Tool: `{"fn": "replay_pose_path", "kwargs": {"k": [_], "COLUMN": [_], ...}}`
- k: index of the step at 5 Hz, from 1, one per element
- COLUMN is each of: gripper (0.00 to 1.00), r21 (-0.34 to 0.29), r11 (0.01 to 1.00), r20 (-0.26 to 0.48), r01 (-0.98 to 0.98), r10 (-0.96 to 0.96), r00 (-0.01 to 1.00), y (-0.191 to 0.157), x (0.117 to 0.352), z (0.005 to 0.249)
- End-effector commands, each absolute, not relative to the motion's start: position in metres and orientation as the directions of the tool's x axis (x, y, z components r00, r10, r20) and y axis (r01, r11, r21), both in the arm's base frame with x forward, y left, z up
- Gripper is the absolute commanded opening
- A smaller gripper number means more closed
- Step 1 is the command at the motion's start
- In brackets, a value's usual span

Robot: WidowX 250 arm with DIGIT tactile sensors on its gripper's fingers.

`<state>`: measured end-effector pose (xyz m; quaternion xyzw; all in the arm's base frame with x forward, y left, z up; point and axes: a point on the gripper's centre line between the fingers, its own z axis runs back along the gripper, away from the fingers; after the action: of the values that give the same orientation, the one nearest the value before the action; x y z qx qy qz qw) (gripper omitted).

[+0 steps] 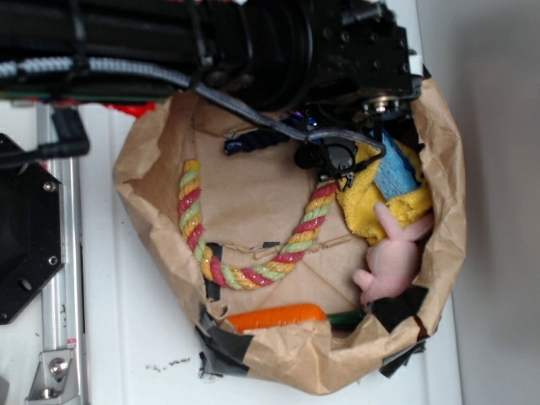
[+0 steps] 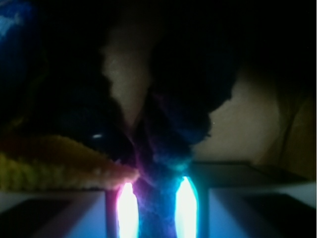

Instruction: Grab the blue rope.

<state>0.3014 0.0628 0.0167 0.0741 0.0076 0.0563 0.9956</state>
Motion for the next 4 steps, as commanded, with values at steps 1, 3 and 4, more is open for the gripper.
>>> {"fn": "replay_pose_path", "kwargs": {"k": [1,3,4], "gripper": [0.00,0.00,0.00], "r21": [0.198,0.081,0.099], "r11": [0.972,0.990,0.988], "r20": [0.012,0.073,0.099], "r01": [-0.126,-0.113,-0.117], "r10": [0.127,0.107,0.107], "r00": [0.992,0.992,0.989], "y": [0.056,0.021,0.016], "x": [0.283,0.257,0.253], "z": [0.052,0.138,0.168]}}
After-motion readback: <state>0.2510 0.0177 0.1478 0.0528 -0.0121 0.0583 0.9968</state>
